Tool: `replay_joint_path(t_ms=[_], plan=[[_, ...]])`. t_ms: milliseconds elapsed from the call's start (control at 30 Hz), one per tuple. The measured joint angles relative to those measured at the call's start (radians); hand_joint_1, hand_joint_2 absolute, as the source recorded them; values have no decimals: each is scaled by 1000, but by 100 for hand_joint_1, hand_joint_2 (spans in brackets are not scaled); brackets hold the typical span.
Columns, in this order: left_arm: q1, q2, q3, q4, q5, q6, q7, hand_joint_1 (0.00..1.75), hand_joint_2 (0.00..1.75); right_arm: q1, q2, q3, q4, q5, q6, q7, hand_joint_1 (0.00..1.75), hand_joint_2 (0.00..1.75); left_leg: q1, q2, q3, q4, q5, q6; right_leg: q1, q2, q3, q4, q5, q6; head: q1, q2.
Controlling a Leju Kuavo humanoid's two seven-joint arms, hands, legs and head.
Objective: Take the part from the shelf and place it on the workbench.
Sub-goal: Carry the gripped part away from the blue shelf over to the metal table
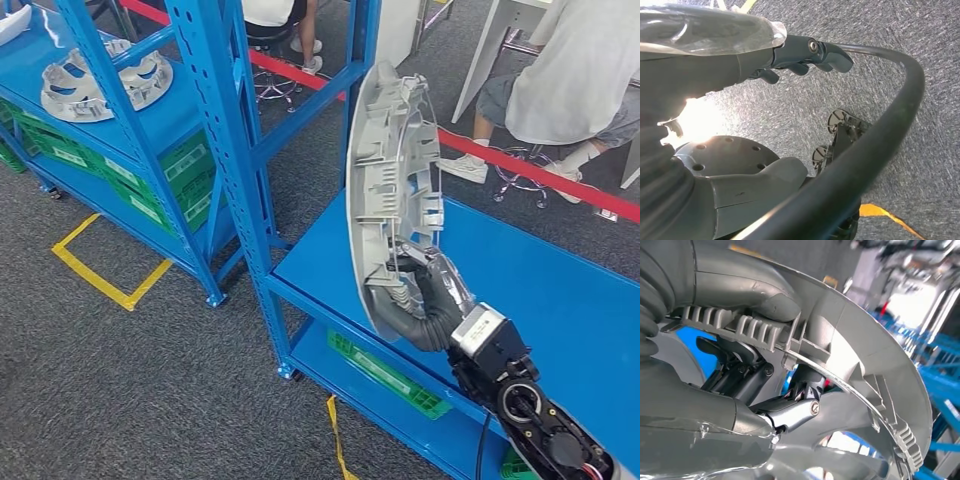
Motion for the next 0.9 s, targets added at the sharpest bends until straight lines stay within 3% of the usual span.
replay_joint_path(t_ms=[200,400,600,900], plan=[[0,0,0,0,-11,1,0,0,175,-1,22,27,7,-120,189,-125,175,175,0,0,0,0,0,0,0,0,0,0,0,0,0,0],[-1,0,0,0,-20,-2,-5,0,175,-15,63,89,26,-79,288,-192,175,175,0,0,0,0,0,0,1,0,0,0,-1,-1,0,0],[-1,1,0,0,-25,-5,-5,0,175,-44,99,163,41,-26,313,-187,175,175,0,0,0,0,0,0,1,0,0,0,-1,-1,0,0],[-1,4,0,0,-23,-11,-5,0,175,-59,109,201,45,-24,294,-186,175,175,0,0,0,0,0,0,0,0,0,0,-1,-1,0,0]])
